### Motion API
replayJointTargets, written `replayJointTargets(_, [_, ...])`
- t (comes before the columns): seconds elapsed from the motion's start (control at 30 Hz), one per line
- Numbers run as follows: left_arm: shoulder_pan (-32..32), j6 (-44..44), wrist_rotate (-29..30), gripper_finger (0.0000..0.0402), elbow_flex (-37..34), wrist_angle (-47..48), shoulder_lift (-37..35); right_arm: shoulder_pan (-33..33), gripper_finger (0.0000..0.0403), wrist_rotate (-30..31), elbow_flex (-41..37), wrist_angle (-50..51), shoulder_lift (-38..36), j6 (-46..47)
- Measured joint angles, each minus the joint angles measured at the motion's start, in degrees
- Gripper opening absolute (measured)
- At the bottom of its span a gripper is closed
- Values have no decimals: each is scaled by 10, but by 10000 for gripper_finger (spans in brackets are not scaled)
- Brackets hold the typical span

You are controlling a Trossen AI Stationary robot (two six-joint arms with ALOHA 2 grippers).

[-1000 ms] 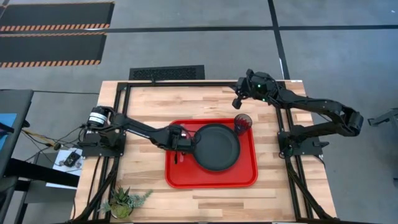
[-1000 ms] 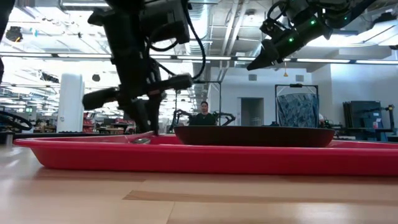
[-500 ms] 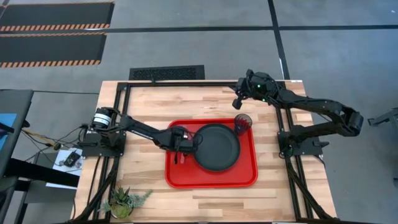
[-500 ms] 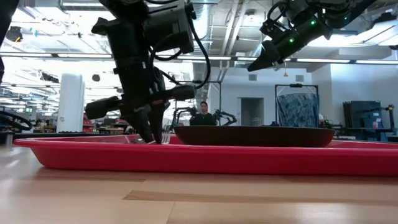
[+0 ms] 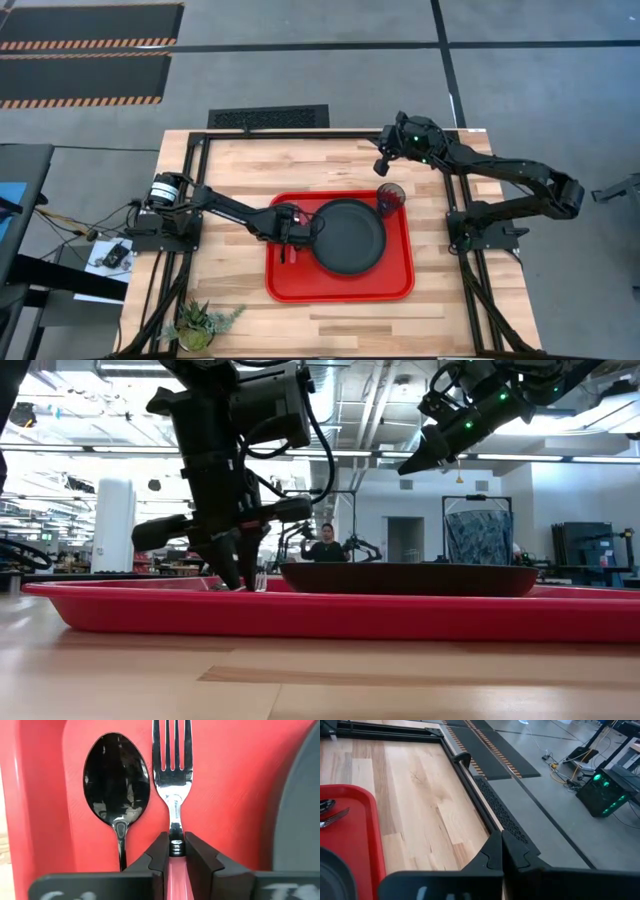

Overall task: Pick and place plate/cup/fork/spoon on tray
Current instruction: Put the pink fork on the red serving tray to the left of the black plate, then return to Home Position

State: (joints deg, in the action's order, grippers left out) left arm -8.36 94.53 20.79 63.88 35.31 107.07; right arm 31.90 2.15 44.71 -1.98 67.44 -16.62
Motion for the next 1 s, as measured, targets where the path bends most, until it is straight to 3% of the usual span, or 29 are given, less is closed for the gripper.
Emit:
replayJointTargets(0.43, [0, -9, -16, 84, 0, -3, 0, 0, 4, 0, 0, 0, 0, 0])
replayJointTargets(0.7, [0, -23, -27, 96, 0, 10, -9, 0, 4, 0, 0, 0, 0, -4])
replayJointTargets(1.0, [1, -97, 23, 96, 0, 42, -57, 0, 4, 1, 0, -2, 0, -13])
